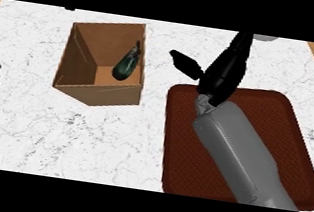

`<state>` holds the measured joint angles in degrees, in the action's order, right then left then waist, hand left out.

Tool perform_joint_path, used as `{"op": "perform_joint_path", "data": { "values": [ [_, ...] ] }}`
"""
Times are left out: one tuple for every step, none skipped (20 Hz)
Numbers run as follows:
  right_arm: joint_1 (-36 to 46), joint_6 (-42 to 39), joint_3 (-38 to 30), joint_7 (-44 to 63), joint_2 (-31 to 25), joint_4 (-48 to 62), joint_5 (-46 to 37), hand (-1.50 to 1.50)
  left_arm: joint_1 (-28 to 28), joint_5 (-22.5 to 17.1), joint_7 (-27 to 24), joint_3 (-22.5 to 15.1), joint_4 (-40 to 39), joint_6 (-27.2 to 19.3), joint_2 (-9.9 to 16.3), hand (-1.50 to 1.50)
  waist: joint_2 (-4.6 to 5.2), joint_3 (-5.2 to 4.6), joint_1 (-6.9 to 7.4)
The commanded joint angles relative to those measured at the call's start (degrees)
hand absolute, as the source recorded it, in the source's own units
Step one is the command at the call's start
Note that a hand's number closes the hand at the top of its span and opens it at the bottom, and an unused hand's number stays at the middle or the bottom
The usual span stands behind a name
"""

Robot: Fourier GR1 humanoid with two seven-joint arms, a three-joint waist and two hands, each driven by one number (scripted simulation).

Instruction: Pick the eggplant from the tray and place it in the cardboard box

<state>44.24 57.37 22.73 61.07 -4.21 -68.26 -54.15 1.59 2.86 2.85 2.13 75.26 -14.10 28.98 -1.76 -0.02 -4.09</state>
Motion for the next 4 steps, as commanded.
{"op": "perform_joint_path", "data": {
  "values": [
    [-10.7, -6.6, 2.4, 3.6, -4.0, -15.6, -1.6, -1.5, -1.7, -0.5, -0.4, 1.0, 0.1, 0.2, 0.1, 0.0, -0.19, -0.01, -0.94],
    [-13.7, -7.5, 4.2, 3.9, -4.0, -18.7, -2.2, -1.5, -1.8, -2.0, -0.2, 2.4, 1.4, 1.6, 1.7, 0.0, -0.25, 0.0, -0.57],
    [-14.7, -10.8, 3.4, 5.0, -6.8, -23.2, -1.5, -1.5, -1.8, -0.2, -0.2, 0.7, 0.2, 0.2, -0.1, 0.0, 0.09, -0.03, -0.67],
    [-19.0, -10.4, 6.1, 5.1, -6.0, -25.6, -2.3, -1.5, -2.6, -0.8, -1.0, 1.3, 0.9, 0.4, 0.3, 0.0, -0.26, -0.04, -1.2]
  ]
}}
